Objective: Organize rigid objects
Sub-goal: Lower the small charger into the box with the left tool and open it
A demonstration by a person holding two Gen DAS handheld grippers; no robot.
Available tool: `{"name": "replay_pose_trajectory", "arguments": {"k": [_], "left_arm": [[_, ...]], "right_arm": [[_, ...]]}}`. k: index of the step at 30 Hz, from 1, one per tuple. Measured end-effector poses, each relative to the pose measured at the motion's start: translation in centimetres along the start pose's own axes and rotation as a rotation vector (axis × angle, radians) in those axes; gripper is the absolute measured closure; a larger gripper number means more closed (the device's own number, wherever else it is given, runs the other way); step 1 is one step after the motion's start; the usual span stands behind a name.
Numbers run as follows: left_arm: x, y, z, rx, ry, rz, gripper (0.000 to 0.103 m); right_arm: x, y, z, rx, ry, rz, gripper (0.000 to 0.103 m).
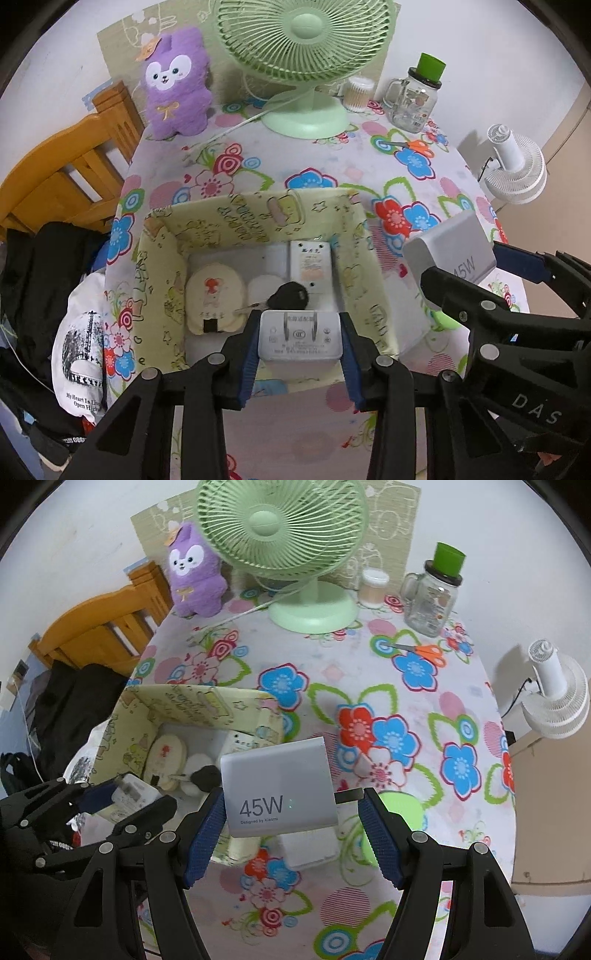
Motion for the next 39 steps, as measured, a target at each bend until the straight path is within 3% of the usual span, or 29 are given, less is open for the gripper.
{"name": "replay_pose_trajectory", "arguments": {"k": [17,21,28,35,39], "left_arm": [[-1.7,3.4,4.5,0.039,-0.002,0.087,0.062],[-1.8,3.7,5.2,0.046,-0.007,0.100,0.037],[-1.7,4.2,6.0,0.055,0.024,0.120,0.023],[-1.0,4.1,5.9,0.015,0.030,0.126,0.013],[-0.4,4.0,6.0,0.046,0.045,0.113,0.006]], "right_arm": [[1.2,2.7,4.6,0.006,-0.046,0.031,0.029],[1.6,3.4,5.7,0.013,-0.054,0.039,0.029],[2.6,5.0,7.2,0.020,-0.073,0.056,0.029],[3.3,6.9,7.9,0.026,-0.075,0.083,0.028],[3.7,7.9,8.0,0.030,-0.071,0.089,0.028]]}}
Point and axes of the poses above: each gripper's, at about its wrist camera, not at the fingertips, and y roughly the way its jaws point, z to its left, x to its top, the point moved 6 cm from there along y, roughly the way its jaws point, and after that the axes turned 1 degree about -y, right-handed, at the moved point
